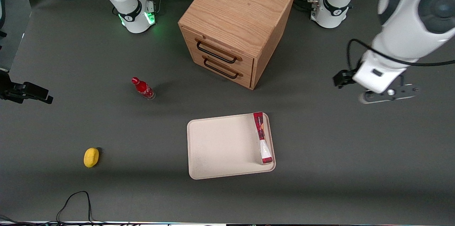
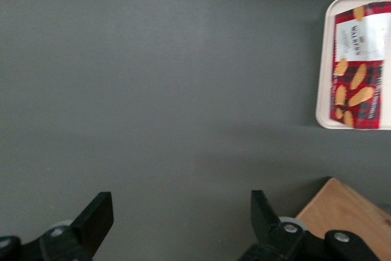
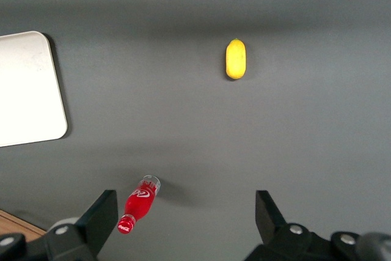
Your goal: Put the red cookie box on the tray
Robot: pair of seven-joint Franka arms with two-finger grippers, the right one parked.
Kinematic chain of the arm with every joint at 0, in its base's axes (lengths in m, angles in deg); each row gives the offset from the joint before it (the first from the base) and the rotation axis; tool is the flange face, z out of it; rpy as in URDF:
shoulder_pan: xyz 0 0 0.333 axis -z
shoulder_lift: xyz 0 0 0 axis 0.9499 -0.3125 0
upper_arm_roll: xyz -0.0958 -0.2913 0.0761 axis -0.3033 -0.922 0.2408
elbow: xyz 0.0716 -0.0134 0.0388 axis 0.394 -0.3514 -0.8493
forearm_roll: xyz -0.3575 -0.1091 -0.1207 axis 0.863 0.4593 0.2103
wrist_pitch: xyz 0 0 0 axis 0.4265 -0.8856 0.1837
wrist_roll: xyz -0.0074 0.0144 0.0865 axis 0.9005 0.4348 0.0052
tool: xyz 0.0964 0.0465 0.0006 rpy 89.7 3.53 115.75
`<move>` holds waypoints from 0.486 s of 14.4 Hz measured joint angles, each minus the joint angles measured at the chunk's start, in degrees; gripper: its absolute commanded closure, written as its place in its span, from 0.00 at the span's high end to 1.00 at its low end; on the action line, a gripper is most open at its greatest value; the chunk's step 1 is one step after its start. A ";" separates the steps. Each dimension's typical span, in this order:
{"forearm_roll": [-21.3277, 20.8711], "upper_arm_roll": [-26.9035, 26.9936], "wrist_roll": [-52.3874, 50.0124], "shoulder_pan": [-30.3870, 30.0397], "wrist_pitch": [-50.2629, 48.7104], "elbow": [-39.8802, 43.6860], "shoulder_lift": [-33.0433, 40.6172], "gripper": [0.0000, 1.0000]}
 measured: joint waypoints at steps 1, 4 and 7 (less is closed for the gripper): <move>0.21 0.03 2.25 -1.73 0.95 -2.01 1.46 1.00; 0.33 0.07 7.76 -5.51 3.79 -6.90 4.65 1.00; 0.46 0.57 11.29 -8.22 4.89 -8.01 5.64 1.00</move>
